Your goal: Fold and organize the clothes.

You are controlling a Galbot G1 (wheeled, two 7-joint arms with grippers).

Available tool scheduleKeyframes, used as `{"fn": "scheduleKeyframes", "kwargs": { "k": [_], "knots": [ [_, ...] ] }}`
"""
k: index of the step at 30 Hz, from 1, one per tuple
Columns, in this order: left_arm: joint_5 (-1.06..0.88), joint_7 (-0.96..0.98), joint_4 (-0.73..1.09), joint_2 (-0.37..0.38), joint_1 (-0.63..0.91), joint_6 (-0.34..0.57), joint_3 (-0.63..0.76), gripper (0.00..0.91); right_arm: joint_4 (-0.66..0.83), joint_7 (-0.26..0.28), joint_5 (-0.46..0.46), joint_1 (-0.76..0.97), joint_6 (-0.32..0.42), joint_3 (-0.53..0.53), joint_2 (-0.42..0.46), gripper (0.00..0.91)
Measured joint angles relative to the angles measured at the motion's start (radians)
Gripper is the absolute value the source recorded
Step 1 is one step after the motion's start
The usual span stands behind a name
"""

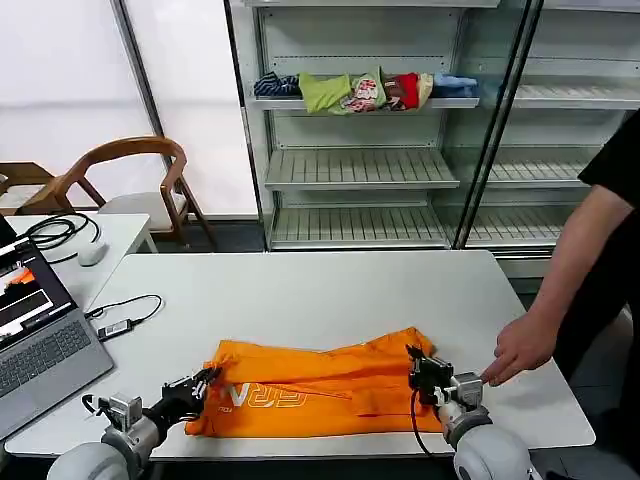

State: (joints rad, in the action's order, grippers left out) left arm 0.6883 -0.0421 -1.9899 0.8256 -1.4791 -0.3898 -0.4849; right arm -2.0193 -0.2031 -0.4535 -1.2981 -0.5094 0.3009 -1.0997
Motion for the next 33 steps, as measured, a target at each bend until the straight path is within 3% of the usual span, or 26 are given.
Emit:
{"fn": "scheduleKeyframes", "kwargs": {
  "k": [19,33],
  "knots": [
    [0.005,0.041,-0.039,-0.007,0.026,-0.019,-0.037,0.907,-0.090,0.003,0.002,-0.077,-0.033,0.069,0.013,0.907],
    [-0.017,0.057,-0.069,0.028,0.015,0.053,-0.041,0.907,-0.114,0.093,0.136,-0.157,0.093,0.153,-0.026,0.907]
  ]
}}
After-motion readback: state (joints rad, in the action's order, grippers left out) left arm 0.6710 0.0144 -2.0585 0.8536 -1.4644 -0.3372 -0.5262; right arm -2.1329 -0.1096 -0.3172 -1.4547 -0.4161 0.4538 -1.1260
